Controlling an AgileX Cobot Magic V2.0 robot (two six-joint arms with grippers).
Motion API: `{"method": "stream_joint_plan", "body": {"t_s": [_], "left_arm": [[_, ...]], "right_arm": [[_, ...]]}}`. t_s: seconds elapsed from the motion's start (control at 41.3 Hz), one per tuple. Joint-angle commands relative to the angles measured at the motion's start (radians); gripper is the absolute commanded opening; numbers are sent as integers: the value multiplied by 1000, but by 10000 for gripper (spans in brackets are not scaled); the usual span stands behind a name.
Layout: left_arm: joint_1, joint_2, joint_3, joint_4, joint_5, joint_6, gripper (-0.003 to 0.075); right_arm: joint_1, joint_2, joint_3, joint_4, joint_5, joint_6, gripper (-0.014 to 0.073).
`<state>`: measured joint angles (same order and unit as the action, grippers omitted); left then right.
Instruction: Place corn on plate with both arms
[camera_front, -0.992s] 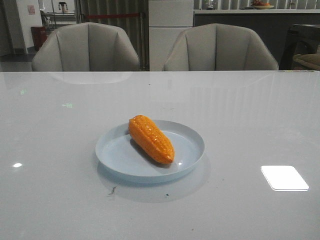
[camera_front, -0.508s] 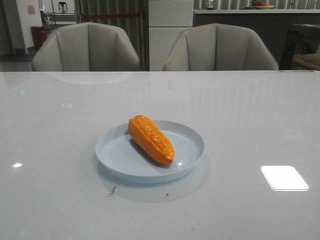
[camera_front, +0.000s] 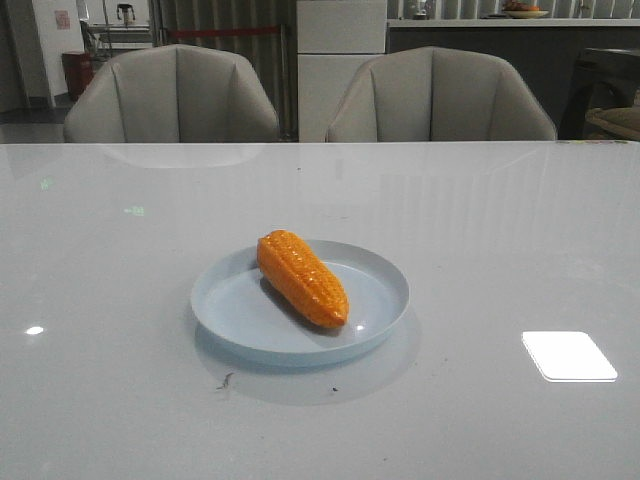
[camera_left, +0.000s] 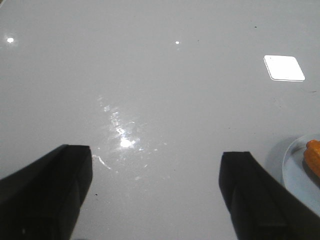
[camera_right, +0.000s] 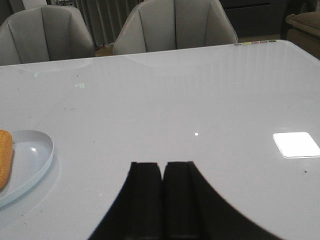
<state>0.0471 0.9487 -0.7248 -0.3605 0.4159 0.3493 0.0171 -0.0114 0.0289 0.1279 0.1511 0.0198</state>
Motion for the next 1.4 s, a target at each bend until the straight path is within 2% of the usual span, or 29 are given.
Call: {"method": "stream_joint_plan", "body": {"t_s": [0.0, 0.097, 0.218, 0.29, 0.387, 0.411, 0.508, 0.581, 0.677, 0.871, 0.992, 1.258, 1.379], "left_arm": [[-7, -9, -31, -19, -72, -5, 581], [-7, -9, -26, -19, -72, -5, 581], [-13, -23, -26, 62, -72, -5, 576], [-37, -49, -26, 91, -81, -10, 539], [-58, -95, -26, 149, -104, -35, 398], [-59, -113, -25, 160, -111, -44, 333], [-59, -195, -13, 176, -140, -44, 161], [-59, -256, 9, 192, -184, -44, 85], [-59, -350, 65, 201, -278, -54, 96], [-59, -584, 252, 205, -533, -197, 96], [-64, -721, 335, 261, -551, -224, 96], [-66, -967, 463, 282, -549, -224, 96], [-69, -967, 520, 287, -559, -224, 96]], "right_arm": [[-1, -22, -22, -6, -79, -6, 58], [-1, -22, -22, -6, -79, -6, 58], [-1, -22, -22, -6, -79, -6, 58], [-1, -22, -22, -6, -79, -6, 58], [-1, -22, -22, -6, -79, -6, 58], [-1, -22, -22, -6, -79, -6, 58], [-1, -22, -22, -6, -79, -6, 58], [-1, -22, -22, -6, -79, -6, 58], [-1, -22, -22, -6, -79, -6, 58], [-1, -22, -22, -6, -79, -6, 58], [-1, -22, -22, -6, -79, -6, 58], [-1, -22, -22, -6, -79, -6, 58], [-1, -22, -22, -6, -78, -6, 58]]}}
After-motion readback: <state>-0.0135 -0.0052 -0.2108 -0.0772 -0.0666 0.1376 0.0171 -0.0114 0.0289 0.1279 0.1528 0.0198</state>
